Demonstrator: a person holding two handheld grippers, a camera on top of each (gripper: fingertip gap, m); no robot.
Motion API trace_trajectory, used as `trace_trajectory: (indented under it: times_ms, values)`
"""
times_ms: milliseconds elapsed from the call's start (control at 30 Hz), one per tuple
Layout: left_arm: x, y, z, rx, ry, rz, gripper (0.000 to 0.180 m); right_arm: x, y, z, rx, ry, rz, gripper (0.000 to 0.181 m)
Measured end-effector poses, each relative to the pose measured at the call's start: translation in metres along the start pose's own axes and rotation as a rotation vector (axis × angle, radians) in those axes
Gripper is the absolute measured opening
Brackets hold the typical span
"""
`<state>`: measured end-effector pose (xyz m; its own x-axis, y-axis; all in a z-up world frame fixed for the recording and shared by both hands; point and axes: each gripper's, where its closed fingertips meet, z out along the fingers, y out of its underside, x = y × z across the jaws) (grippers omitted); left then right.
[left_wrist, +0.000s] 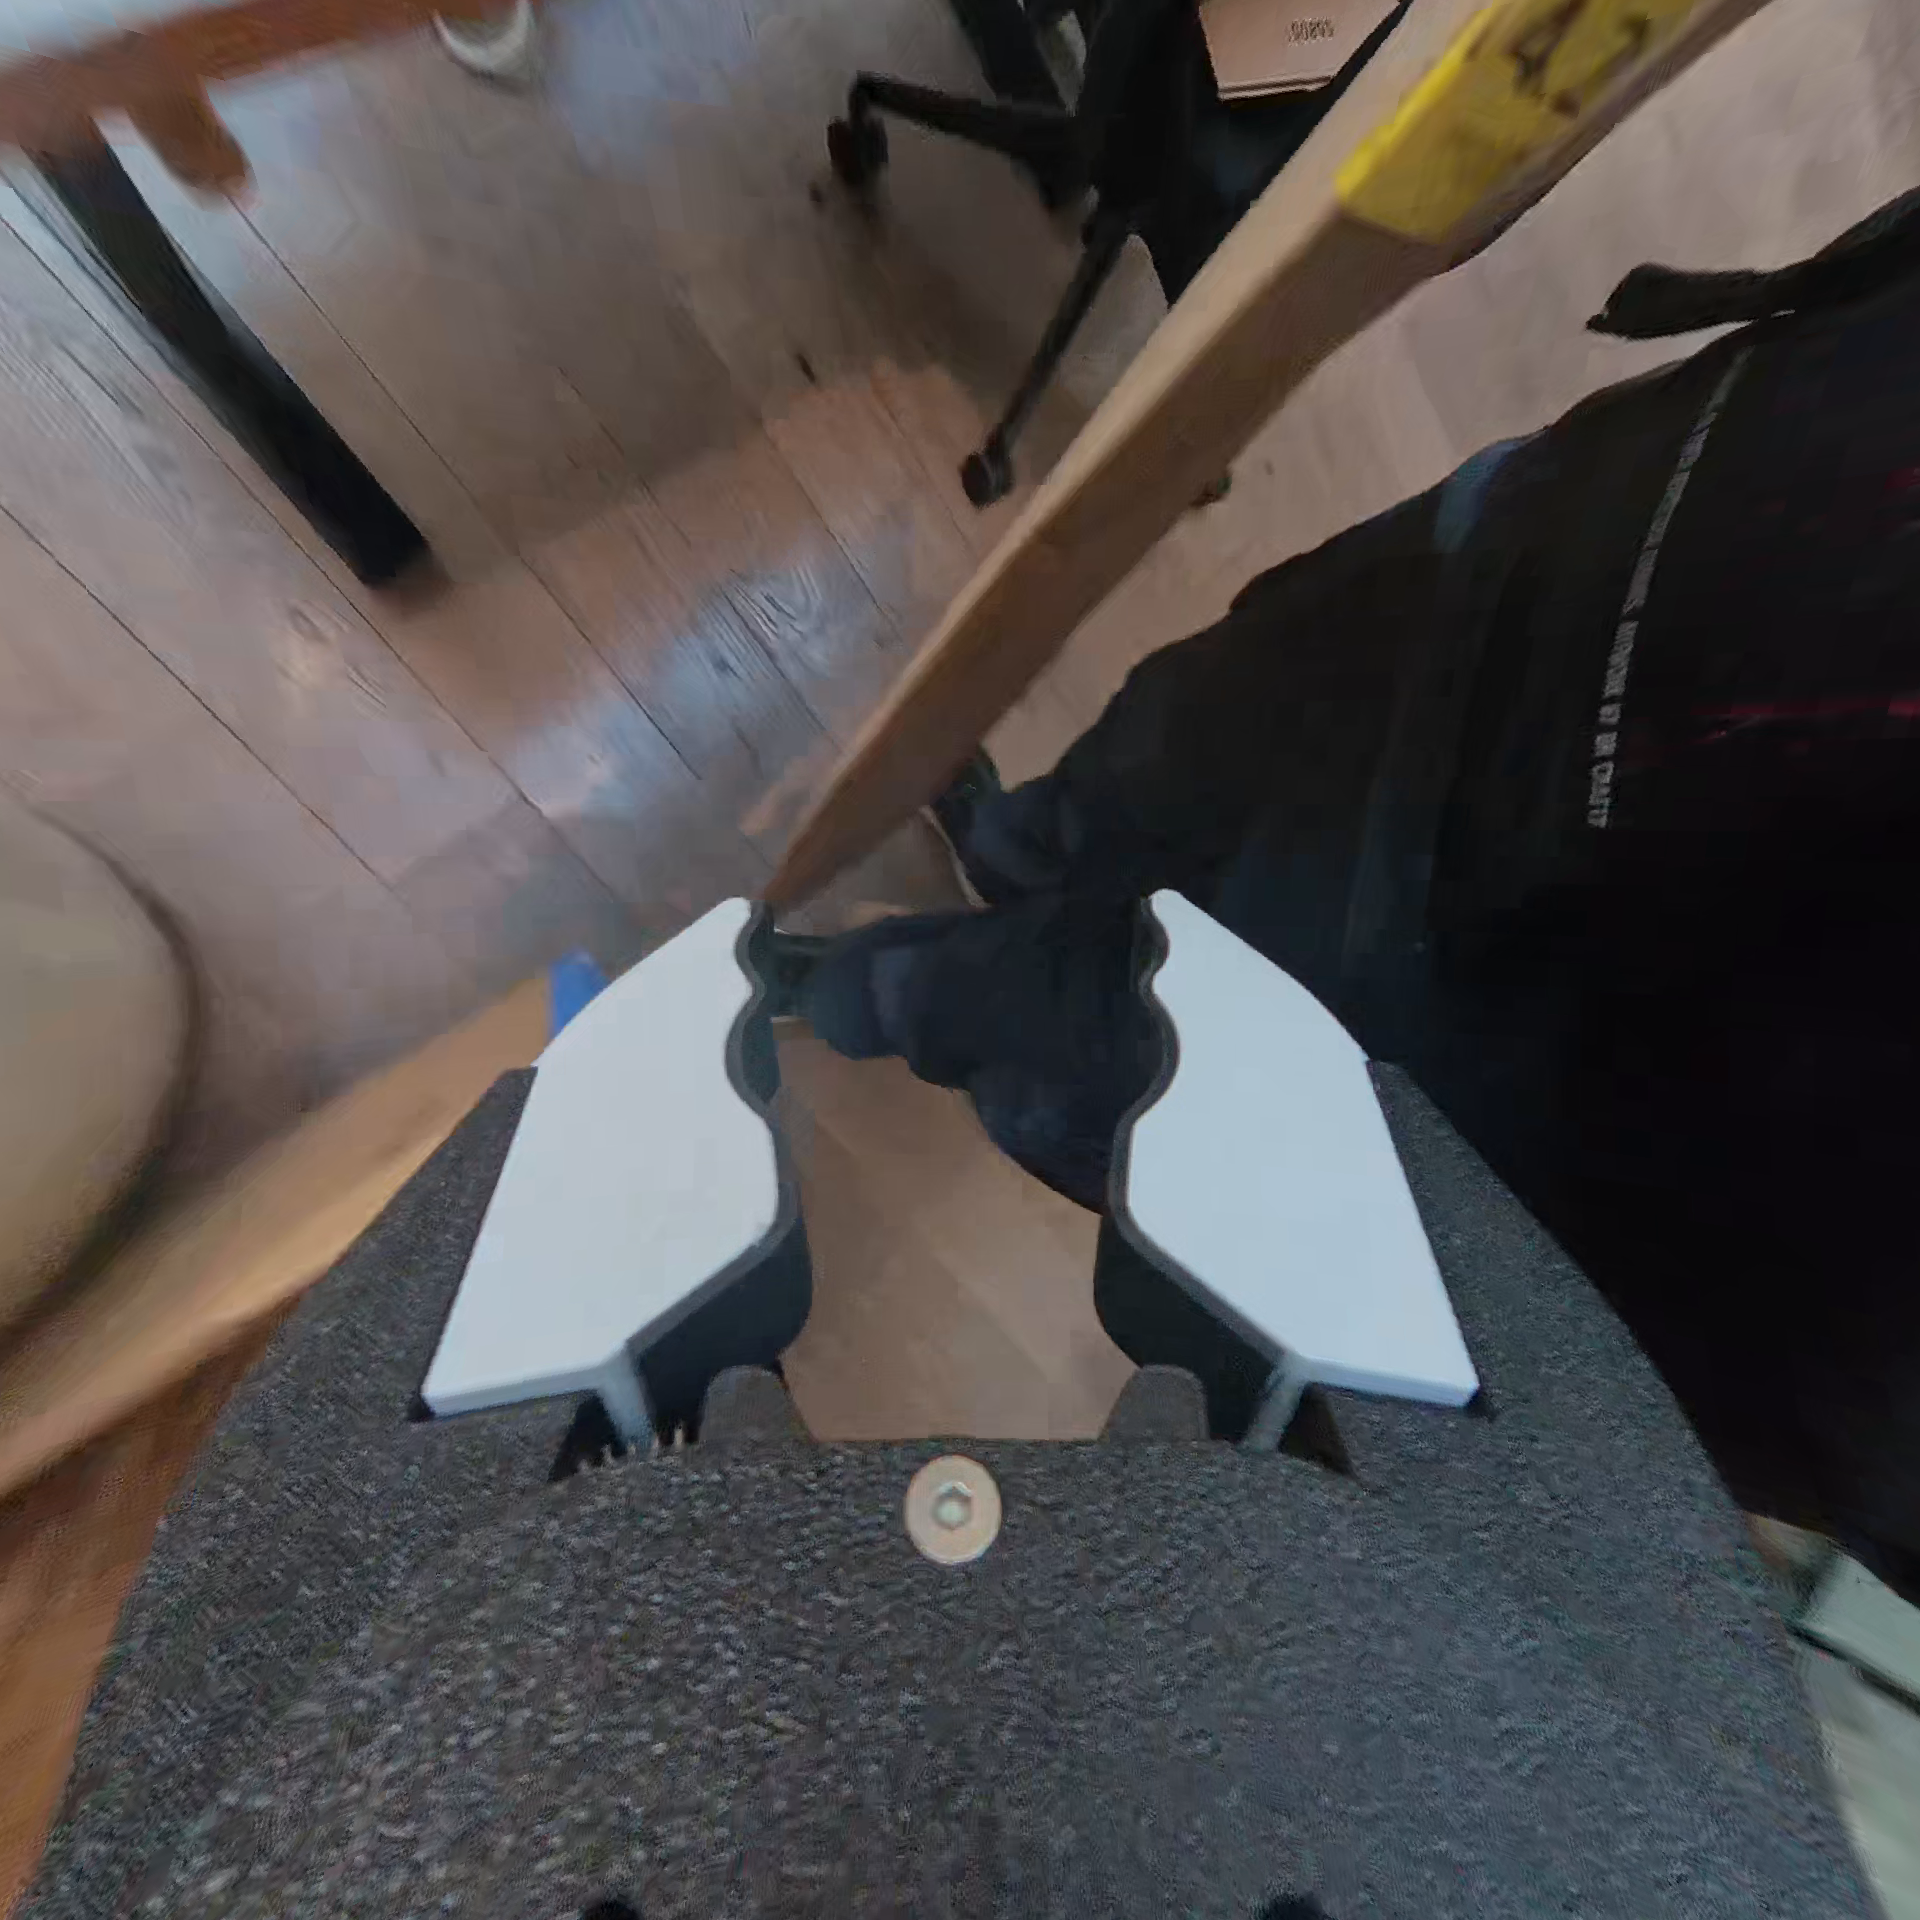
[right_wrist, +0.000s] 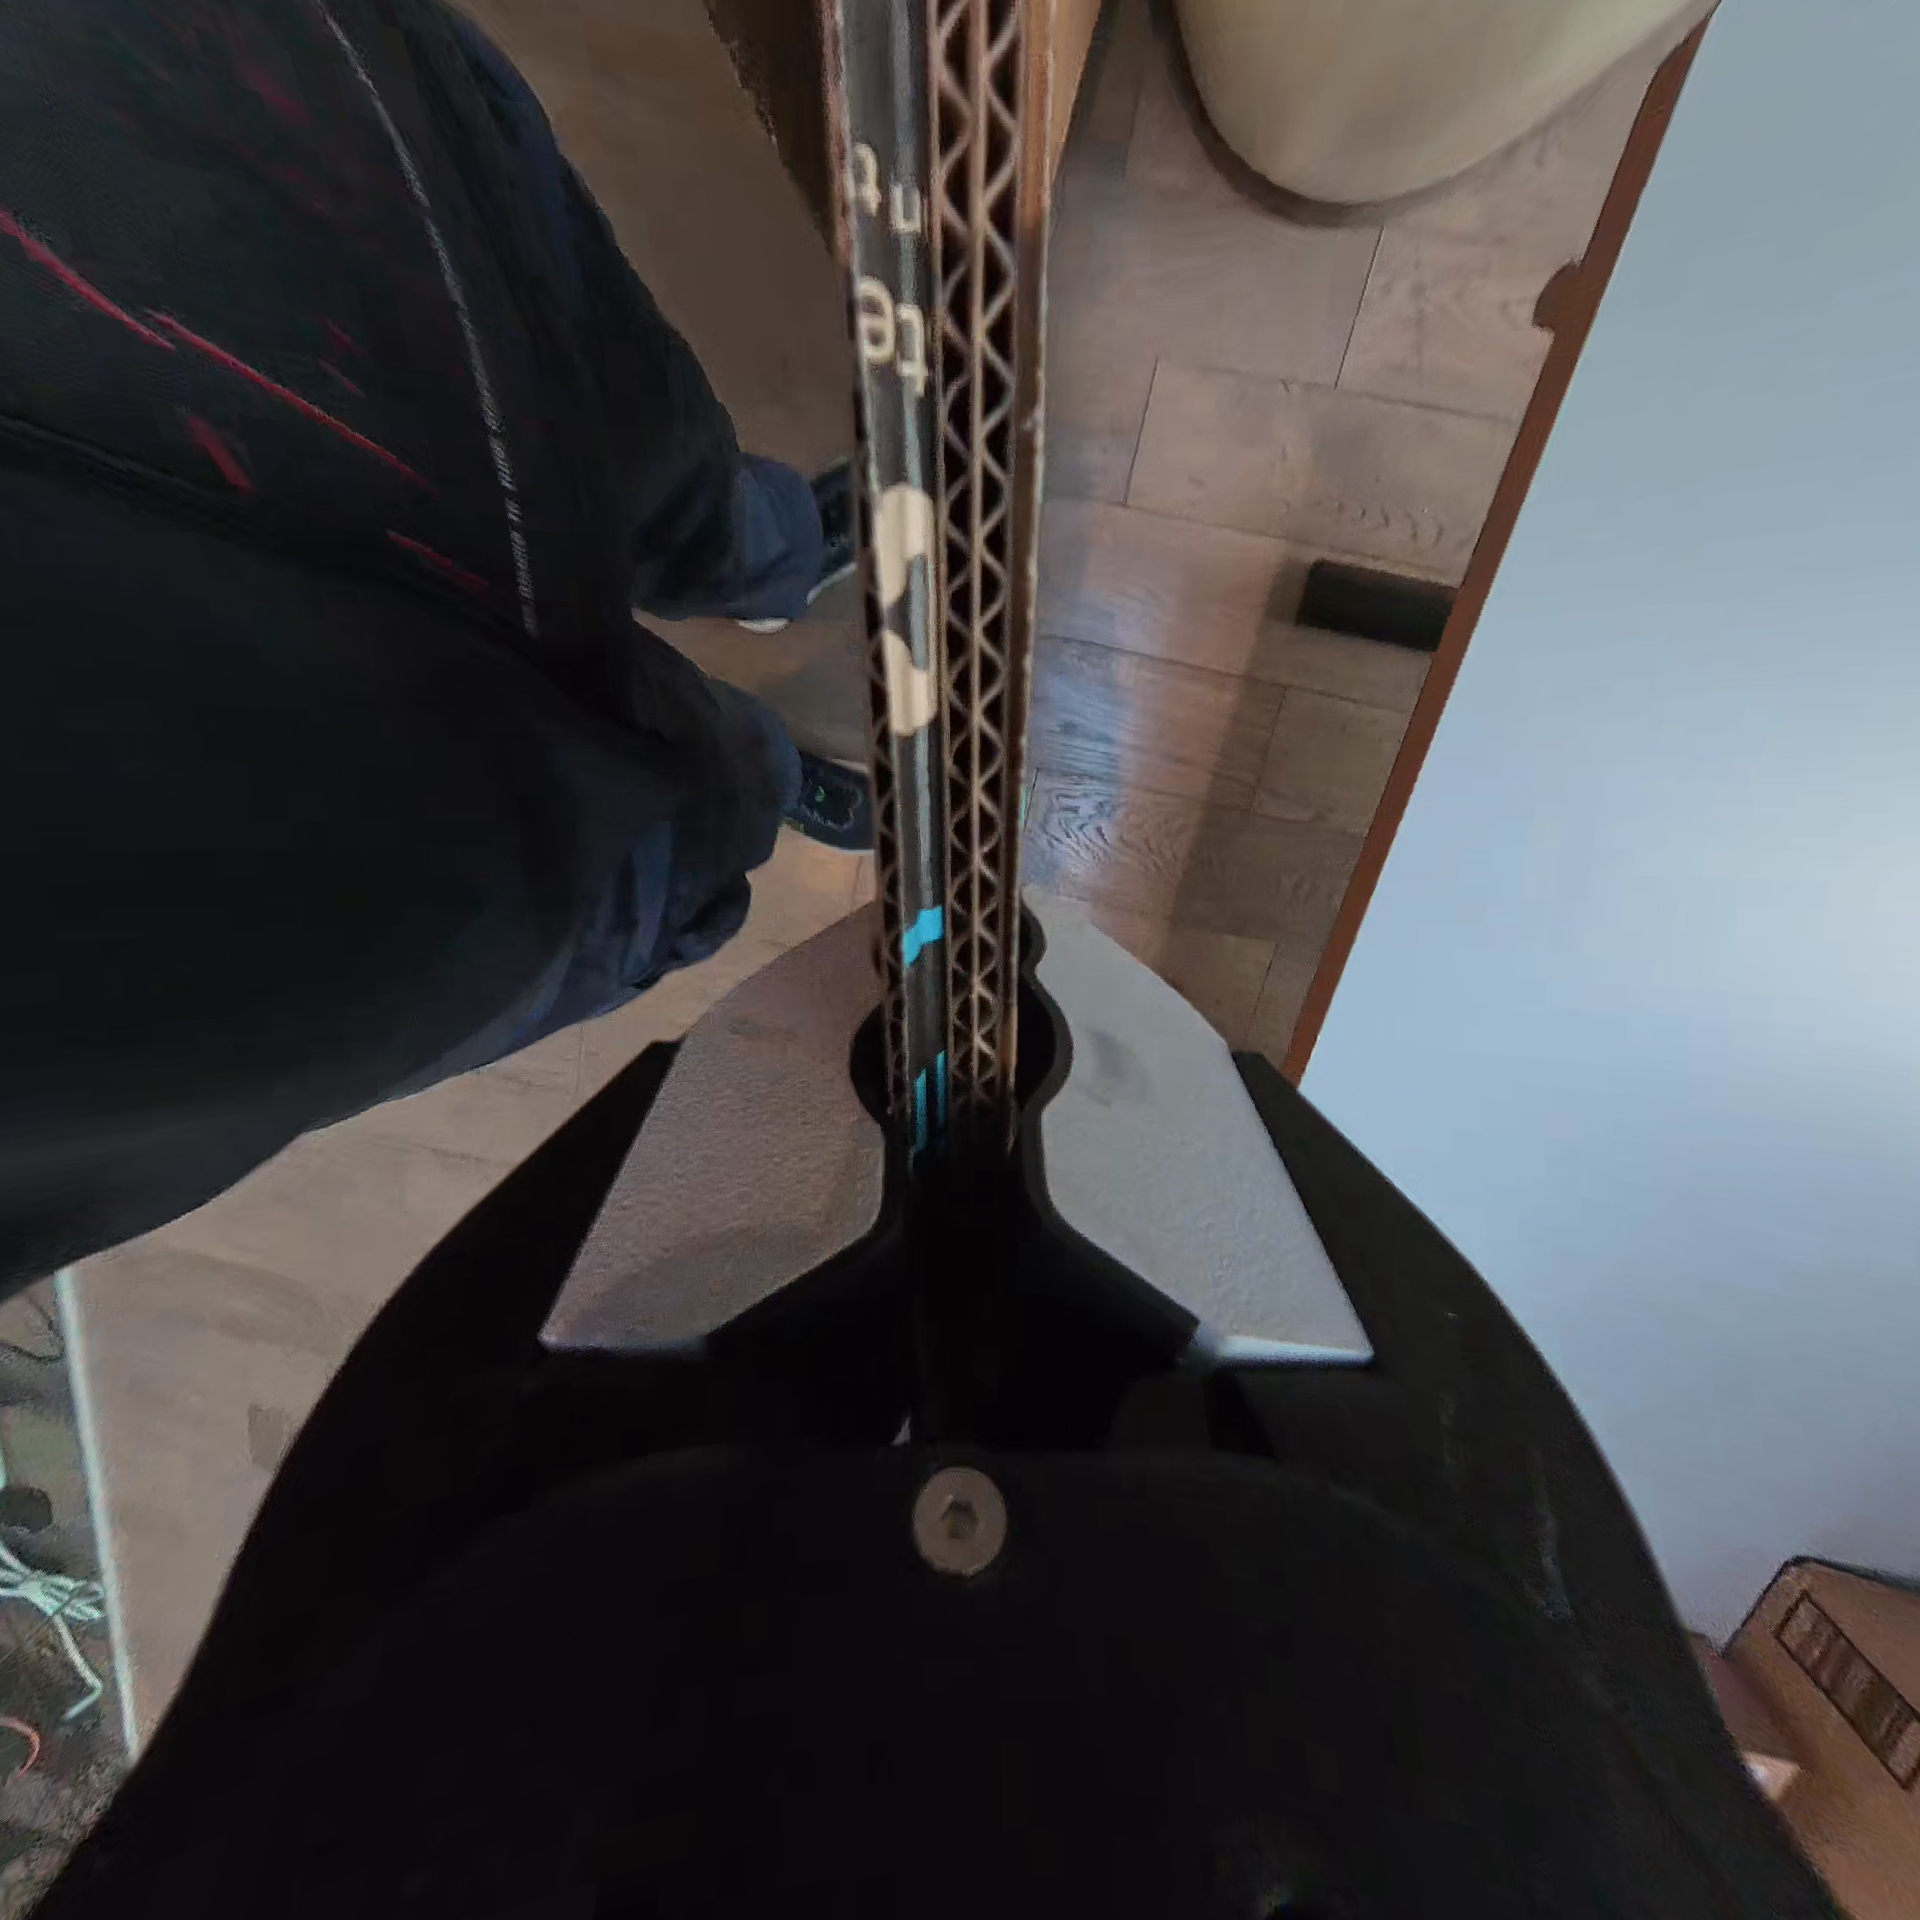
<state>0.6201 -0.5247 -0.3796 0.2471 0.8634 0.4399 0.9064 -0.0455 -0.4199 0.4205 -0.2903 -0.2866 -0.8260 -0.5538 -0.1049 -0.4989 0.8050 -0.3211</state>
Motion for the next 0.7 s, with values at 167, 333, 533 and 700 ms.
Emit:
trace_trajectory:
  times_ms: [167, 333, 533, 700]
  values:
    - [0.021, 0.145, 0.072, 0.005, 0.267, -0.592, 0.058, 0.022, 0.002, 0.089, -0.221, 0.047, 0.052, 0.013]
    - [0.039, 0.221, 0.089, 0.251, 0.242, -0.961, 0.048, 0.055, -0.030, 0.155, -0.286, 0.104, 0.062, 0.013]
    - [0.034, 0.247, 0.066, 0.432, 0.211, -1.104, 0.048, 0.081, -0.134, 0.226, -0.263, 0.145, -0.014, 0.015]
    - [0.027, 0.243, 0.038, 0.446, 0.194, -1.037, 0.048, 0.090, -0.246, 0.293, -0.212, 0.159, -0.032, 0.015]
